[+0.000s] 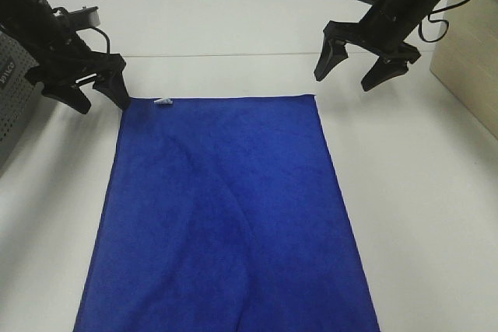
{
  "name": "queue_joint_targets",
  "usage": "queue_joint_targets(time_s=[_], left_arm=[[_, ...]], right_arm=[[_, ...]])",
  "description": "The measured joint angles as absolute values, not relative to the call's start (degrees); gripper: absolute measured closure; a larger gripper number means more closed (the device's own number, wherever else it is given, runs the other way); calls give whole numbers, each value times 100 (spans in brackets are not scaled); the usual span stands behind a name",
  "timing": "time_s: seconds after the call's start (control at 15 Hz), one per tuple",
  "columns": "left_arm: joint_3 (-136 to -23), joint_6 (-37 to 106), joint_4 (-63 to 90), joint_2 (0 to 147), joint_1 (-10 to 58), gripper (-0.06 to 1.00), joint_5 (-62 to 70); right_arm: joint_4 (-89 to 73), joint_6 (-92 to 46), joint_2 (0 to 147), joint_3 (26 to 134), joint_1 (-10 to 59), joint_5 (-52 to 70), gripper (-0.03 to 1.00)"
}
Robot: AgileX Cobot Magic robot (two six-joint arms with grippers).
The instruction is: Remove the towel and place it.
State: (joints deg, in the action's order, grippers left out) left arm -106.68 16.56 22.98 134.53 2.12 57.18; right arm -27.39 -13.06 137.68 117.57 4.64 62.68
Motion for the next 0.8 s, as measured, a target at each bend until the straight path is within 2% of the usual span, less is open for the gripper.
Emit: queue_joint_targets(time_s=[0.8], left_arm=[[-10749,1719,2601,13854,212,21,5357]], right_arm=[[-2842,-1415,14376,11854,464,6228,5]])
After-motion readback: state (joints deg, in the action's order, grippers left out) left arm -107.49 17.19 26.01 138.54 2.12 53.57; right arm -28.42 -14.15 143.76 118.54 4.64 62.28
